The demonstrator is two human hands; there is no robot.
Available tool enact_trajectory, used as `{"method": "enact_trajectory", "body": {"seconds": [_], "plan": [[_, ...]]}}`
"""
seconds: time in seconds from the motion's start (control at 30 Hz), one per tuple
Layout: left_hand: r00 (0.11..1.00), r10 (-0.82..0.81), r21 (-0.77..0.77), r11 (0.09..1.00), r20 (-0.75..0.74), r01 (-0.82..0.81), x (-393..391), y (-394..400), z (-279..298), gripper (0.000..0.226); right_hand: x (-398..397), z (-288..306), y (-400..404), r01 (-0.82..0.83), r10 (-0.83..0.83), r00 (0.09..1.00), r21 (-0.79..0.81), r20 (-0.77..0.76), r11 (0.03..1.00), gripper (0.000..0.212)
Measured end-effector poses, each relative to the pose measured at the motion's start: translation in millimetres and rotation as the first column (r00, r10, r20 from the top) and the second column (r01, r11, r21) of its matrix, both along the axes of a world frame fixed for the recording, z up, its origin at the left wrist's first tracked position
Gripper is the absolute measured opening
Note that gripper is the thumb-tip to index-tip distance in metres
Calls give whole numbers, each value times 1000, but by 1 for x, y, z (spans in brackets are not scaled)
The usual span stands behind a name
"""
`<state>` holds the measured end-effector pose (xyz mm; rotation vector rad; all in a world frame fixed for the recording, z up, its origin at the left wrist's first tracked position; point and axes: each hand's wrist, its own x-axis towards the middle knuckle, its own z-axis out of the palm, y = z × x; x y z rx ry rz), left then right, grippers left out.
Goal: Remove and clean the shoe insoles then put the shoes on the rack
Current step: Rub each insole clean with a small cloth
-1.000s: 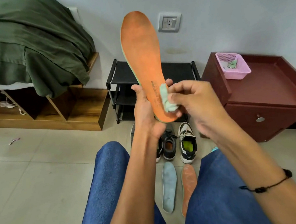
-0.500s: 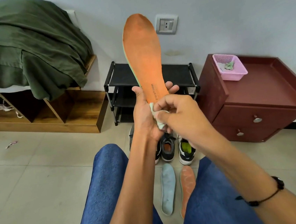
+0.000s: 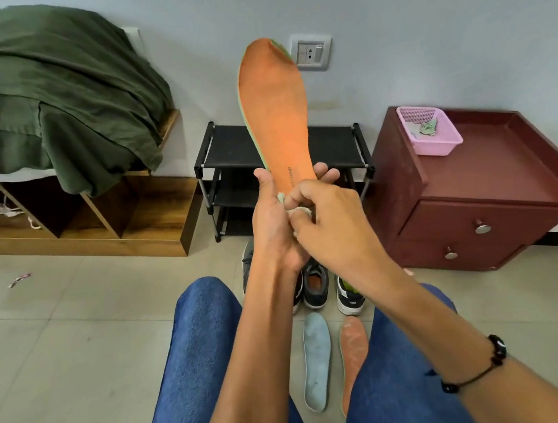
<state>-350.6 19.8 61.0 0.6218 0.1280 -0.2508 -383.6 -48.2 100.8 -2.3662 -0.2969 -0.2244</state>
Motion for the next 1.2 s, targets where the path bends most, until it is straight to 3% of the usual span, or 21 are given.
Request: {"method": "enact_trajectory", "body": {"seconds": [0.07, 0.13, 0.2, 0.27, 0.33, 0.4, 0.43, 0.6, 0.7, 0.8, 0.87, 0.93, 1.03, 1.13, 1.2], "plan": [[1000, -29, -7, 1000, 2, 29, 0, 2, 2, 79, 2, 4, -7, -7, 56, 977, 232, -205, 973, 21], [999, -49, -22, 999, -1, 49, 0, 3, 6, 81, 4, 10, -14, 30, 156, 921, 464, -357, 886, 23], [999, -33, -38, 999, 8, 33, 2, 4, 7, 79, 10, 16, -21, 53, 164, 926, 548, -341, 835, 22], [1000, 14, -38, 999, 26, -13, 2, 4, 5, 72, 18, 20, -26, 25, 33, 989, 384, -144, 923, 19], [999, 41, -62, 997, 29, -39, 2, 3, 3, 65, 24, 18, -25, 25, -33, 992, 71, 121, 997, 14], [1000, 19, -64, 998, 22, -18, 1, 1, 2, 66, 22, 9, -16, 14, 10, 978, -114, 207, 993, 14], [1000, -4, -49, 999, 16, 5, 0, 1, 3, 69, 17, 4, -10, 8, 16, 982, -126, 189, 992, 14], [999, -47, -27, 999, -15, 46, -4, 3, 3, 77, -1, -1, -2, -12, 29, 993, 142, -116, 990, 20], [996, -84, -50, 995, -22, 83, -3, 4, 6, 80, 4, 7, -13, 33, 169, 919, 495, -357, 868, 25], [998, -60, -88, 994, -11, 59, 0, 5, 10, 83, 6, 14, -23, 27, 228, 916, 619, -329, 785, 25], [1000, -17, -102, 995, 5, 18, 1, 7, 9, 83, 8, 16, -29, -8, 145, 965, 527, -219, 850, 28], [1000, 14, -89, 996, 24, -12, 1, 8, 8, 78, 11, 15, -33, -26, 36, 999, 263, -34, 964, 26], [999, 18, -94, 995, 34, -15, 1, 7, 8, 76, 8, 4, -27, -25, 27, 995, -21, 99, 999, 16], [998, 9, -86, 996, 60, -4, 0, 5, 9, 81, -3, -1, -14, -38, 40, 997, -31, 64, 999, 16], [998, -7, -90, 996, 68, 13, -2, 5, 10, 80, -8, 2, -12, -50, 58, 996, 110, -68, 993, 18]]}}
